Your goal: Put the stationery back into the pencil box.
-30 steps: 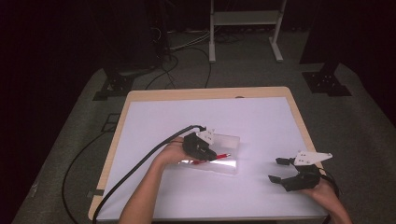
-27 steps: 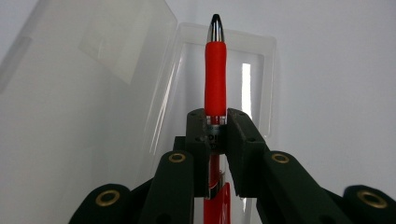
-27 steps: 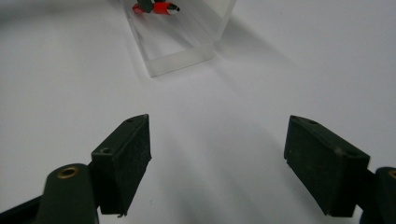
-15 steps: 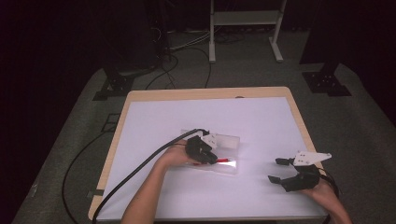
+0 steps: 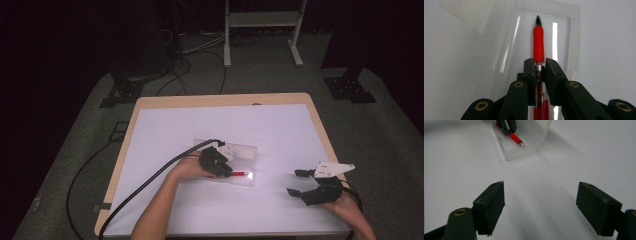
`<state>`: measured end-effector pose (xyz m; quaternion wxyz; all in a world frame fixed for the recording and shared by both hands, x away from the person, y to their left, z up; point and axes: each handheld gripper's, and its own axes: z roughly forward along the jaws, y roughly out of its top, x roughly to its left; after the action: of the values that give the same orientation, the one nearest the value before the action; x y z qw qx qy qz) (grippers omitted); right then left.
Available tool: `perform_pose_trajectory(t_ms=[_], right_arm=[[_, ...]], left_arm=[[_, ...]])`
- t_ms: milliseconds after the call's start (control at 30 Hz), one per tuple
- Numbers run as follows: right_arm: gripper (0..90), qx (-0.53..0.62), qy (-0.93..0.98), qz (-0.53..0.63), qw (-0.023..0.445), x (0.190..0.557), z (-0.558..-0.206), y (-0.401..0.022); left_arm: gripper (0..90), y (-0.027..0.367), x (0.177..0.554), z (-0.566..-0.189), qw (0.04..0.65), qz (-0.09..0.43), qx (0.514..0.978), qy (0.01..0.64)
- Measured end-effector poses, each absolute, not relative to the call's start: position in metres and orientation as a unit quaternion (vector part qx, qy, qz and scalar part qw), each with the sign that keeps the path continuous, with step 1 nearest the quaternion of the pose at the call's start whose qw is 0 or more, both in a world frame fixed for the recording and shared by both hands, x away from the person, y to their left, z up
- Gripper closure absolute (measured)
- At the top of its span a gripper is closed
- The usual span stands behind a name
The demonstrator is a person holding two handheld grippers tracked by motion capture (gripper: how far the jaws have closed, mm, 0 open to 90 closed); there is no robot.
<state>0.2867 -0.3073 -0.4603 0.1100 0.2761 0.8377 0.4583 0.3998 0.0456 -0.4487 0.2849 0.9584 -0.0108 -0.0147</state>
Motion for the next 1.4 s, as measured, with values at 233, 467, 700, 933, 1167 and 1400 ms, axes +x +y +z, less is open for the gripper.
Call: perform_pose_trajectory(t_ms=[233, 467, 700, 933, 1167, 1400], right_arm=[[22.1, 0.276, 0.838, 0.457, 0.110, 0.287, -0.460, -0.307], [22.2, 0.276, 0.838, 0.457, 0.110, 0.287, -0.460, -0.307], [22.1, 0.276, 0.839, 0.456, 0.111, 0.287, -0.461, -0.307], [21.7, 0.279, 0.840, 0.453, 0.110, 0.288, -0.462, -0.306], [21.6, 0.277, 0.842, 0.449, 0.110, 0.288, -0.463, -0.305], [21.5, 0.279, 0.841, 0.450, 0.111, 0.287, -0.463, -0.306]], left_arm=[[78.7, 0.045, 0.400, -0.449, 0.282, -0.015, 0.959, -0.011], [78.4, 0.045, 0.399, -0.449, 0.283, -0.015, 0.959, -0.010], [75.7, 0.046, 0.398, -0.446, 0.285, -0.014, 0.959, -0.011], [74.5, 0.047, 0.396, -0.441, 0.291, -0.009, 0.957, -0.012], [71.4, 0.048, 0.391, -0.433, 0.298, -0.004, 0.955, -0.017], [69.0, 0.051, 0.389, -0.432, 0.302, -0.007, 0.953, -0.010]])
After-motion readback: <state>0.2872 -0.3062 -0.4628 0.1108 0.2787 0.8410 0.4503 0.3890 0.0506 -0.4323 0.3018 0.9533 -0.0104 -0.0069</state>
